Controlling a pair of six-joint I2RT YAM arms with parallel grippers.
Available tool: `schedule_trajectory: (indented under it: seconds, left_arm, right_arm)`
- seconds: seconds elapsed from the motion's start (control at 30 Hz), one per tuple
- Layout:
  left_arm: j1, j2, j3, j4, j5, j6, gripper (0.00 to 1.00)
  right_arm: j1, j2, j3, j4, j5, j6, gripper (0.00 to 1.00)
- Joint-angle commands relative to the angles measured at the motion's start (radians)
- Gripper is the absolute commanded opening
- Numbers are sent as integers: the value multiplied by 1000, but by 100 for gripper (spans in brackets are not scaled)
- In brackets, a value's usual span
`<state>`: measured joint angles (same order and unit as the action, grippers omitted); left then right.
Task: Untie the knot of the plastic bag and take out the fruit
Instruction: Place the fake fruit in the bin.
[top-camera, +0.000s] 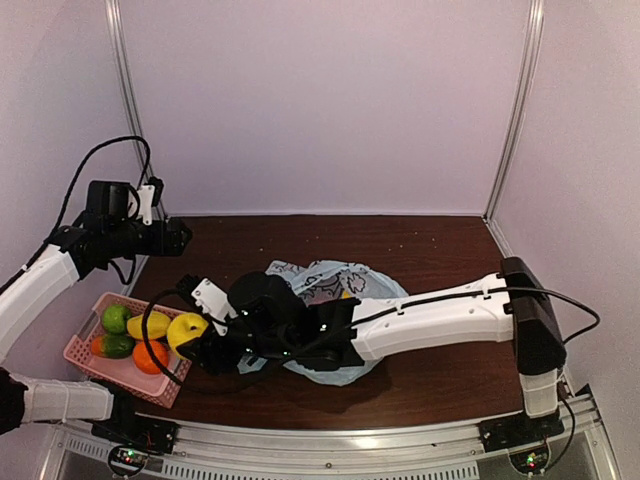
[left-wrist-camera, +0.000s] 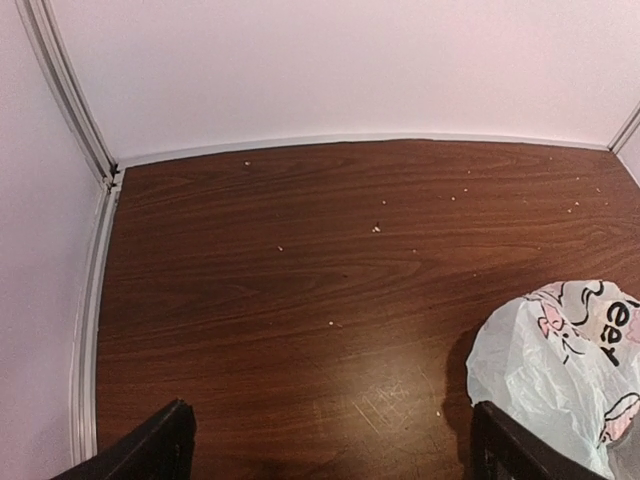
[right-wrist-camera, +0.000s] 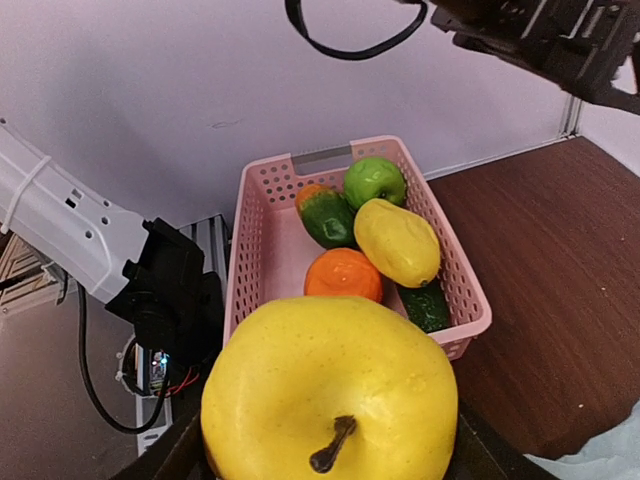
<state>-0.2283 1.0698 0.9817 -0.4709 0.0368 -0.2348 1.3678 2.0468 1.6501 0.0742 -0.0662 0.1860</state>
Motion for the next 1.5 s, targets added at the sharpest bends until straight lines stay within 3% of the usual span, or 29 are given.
schedule_trajectory:
  seconds: [0.0,0.43,0.63,0.87,1.0,1.2,1.47]
  left_arm:
    - [6,-41,-36,65,-20,54,97]
    - [7,-50,-48,54,-16,58,97]
    - [6,-49,-48,48,-21,58,97]
    - [7,-49,-46,42,-50,61,97]
    - [6,-50,-48,40,-46,62,98]
    - [6,-53,-47,38,-37,60,98]
    - [7,-53,-49,39,-37,57,97]
  right_arm:
    - [14,116,147,-31,-74,-24,60]
    - [16,395,478,-113,-134,-49,60]
    - [16,491,597,-133,-106,-48,65]
    - [16,527,623,-119,-112,-35,71]
    - [17,536,636,-119,-115,-36,85]
    - [16,544,655,-129,-121,-33,95]
    - [17,514,666,-136,-127,-37,94]
